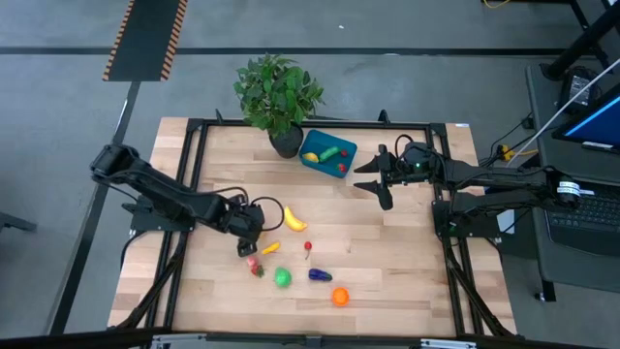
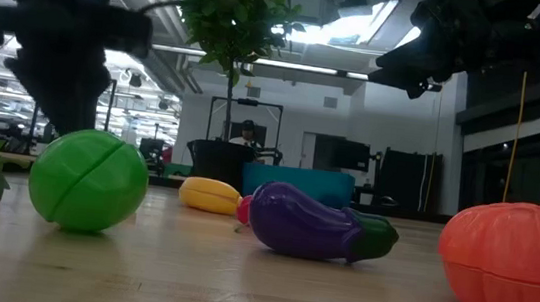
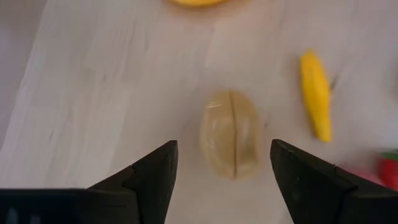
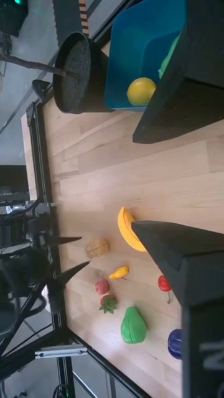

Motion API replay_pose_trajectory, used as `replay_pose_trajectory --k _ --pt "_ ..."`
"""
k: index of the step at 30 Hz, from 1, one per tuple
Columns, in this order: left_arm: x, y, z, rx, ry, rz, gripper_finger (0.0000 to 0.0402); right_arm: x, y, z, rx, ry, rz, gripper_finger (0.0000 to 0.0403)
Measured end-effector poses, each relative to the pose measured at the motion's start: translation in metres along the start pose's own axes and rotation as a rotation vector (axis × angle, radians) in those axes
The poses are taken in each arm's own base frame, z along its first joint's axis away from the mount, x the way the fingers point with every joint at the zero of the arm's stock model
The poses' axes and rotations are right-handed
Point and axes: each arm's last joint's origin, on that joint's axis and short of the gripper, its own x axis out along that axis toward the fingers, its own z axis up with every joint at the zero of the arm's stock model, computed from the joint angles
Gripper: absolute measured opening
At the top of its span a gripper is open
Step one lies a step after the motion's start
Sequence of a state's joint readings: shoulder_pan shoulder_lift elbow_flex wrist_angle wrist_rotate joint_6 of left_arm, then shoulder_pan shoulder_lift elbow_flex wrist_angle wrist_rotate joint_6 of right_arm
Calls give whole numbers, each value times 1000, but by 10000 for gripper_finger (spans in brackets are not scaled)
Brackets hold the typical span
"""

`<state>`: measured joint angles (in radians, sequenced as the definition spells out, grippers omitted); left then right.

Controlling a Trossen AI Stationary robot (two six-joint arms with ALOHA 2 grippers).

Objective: Pick and placing Produce into tupperware
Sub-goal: Put the brown potato into the blue container

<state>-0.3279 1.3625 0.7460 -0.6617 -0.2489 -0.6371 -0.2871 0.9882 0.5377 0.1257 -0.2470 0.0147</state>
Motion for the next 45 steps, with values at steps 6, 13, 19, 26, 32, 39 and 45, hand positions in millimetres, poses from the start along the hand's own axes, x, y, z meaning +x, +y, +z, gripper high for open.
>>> replay_pose_trajectory --k 6,13,19,26,32,39,45 --pt "18 -3 -1 11 53 42 247 0 0 0 0 0 0 217" --pt "34 -9 1 38 61 46 247 0 0 0 1 4 0 217" --pt "43 -15 5 123 34 25 247 0 0 -1 3 12 0 217" --pt "48 -16 4 190 47 33 247 0 0 -2 4 19 0 217" --pt "48 -16 4 214 47 32 244 0 0 -2 5 19 0 217" --pt "49 -17 4 203 54 23 189 0 0 -2 5 19 0 217" --pt "49 -17 3 187 65 12 169 0 0 -2 5 19 0 217"
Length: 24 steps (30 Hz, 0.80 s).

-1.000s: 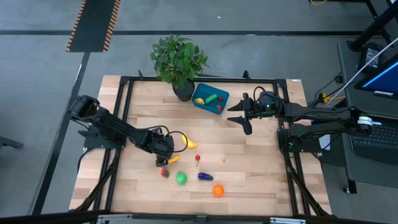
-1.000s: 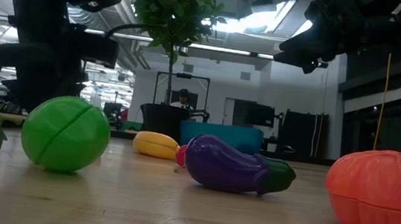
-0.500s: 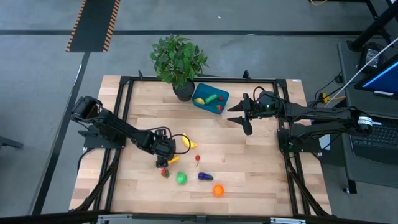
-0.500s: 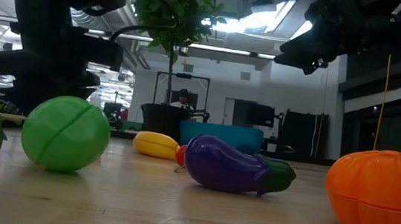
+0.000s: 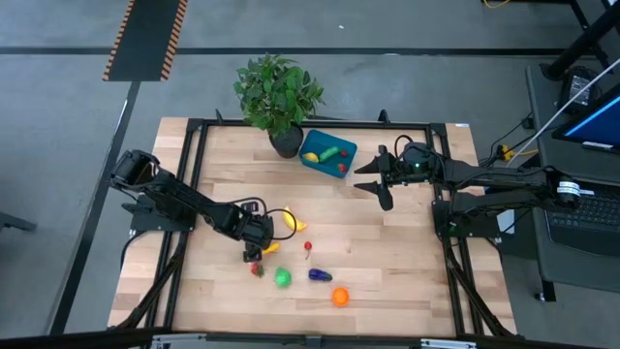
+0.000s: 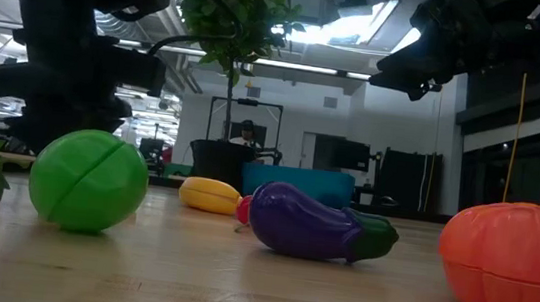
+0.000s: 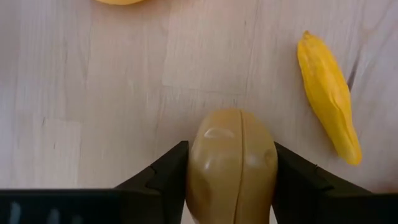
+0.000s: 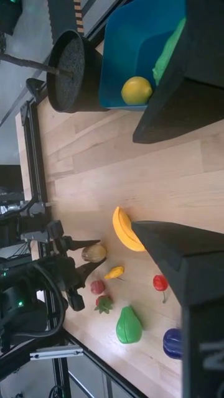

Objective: Pick and placing Produce into tupperware
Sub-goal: Put the brown potato into the blue container

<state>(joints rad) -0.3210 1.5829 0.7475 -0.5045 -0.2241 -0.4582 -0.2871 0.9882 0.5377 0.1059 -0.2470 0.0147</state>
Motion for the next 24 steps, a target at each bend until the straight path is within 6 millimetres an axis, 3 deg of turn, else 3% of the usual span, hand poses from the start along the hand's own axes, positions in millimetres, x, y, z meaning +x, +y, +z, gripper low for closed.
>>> replay_pose_trajectory --k 9,24 --pt "-4 -2 5 15 2 -3 169 0 0 -2 8 20 0 217" --pt "-39 3 18 21 -130 4 169 0 0 -3 10 29 -1 217"
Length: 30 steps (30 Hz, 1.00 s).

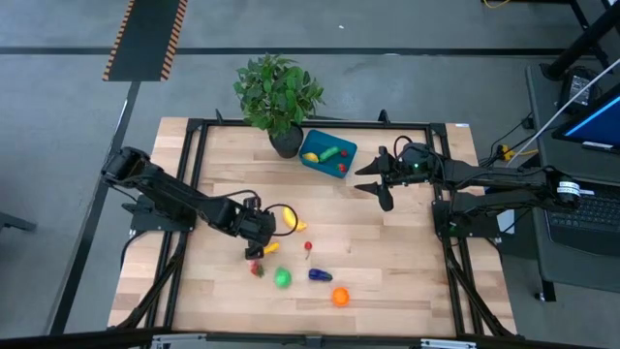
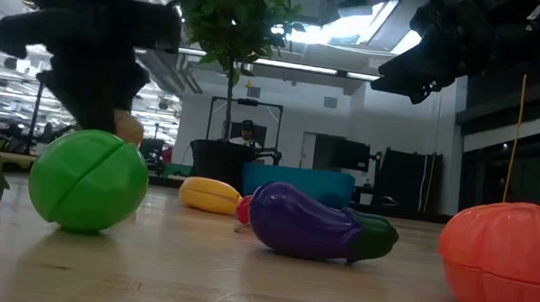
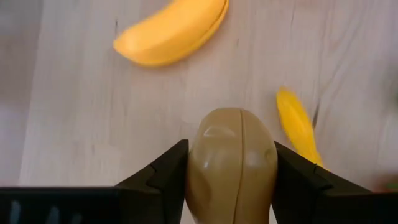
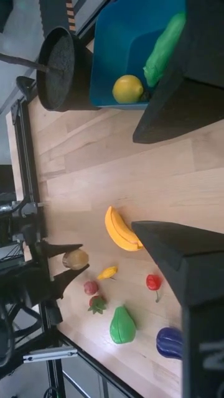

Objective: Pick and placing Produce into tupperware
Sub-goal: Put the brown potato into the blue container

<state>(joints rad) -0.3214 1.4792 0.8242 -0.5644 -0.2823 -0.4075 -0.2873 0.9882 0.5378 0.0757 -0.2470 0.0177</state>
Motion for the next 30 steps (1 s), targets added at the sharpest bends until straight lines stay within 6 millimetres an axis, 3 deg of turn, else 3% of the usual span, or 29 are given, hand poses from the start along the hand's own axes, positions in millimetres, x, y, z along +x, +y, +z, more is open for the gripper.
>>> replay_pose_trajectory --k 8,20,30 --pt "-26 2 11 39 -220 60 169 0 0 0 0 0 0 217" --pt "-87 8 -2 14 -508 184 169 2 2 -2 16 19 11 217" --pt "-71 7 -33 -17 -736 130 169 16 1 -10 34 67 21 217"
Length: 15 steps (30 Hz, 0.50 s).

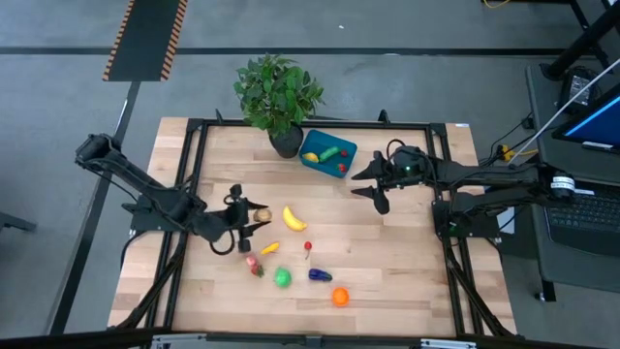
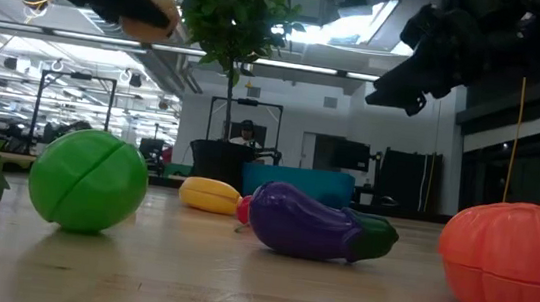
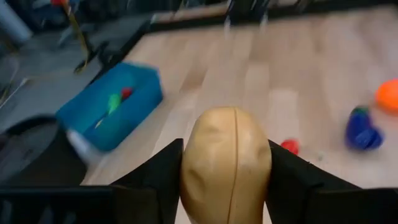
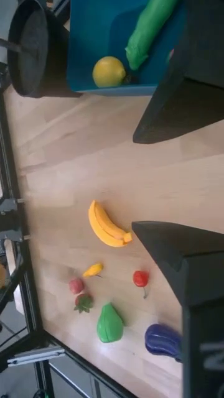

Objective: Pick and placing Produce into tupperware
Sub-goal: Put the brown potato into the blue container

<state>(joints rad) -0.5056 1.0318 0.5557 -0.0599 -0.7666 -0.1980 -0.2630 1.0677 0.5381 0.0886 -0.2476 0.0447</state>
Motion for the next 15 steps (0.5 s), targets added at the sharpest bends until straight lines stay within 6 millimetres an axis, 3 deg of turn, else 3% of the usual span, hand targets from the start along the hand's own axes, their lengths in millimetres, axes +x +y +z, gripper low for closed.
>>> replay_pose_trajectory --k 15 --pt "0 9 -41 -65 -328 -203 169 9 -1 6 -49 -78 37 217"
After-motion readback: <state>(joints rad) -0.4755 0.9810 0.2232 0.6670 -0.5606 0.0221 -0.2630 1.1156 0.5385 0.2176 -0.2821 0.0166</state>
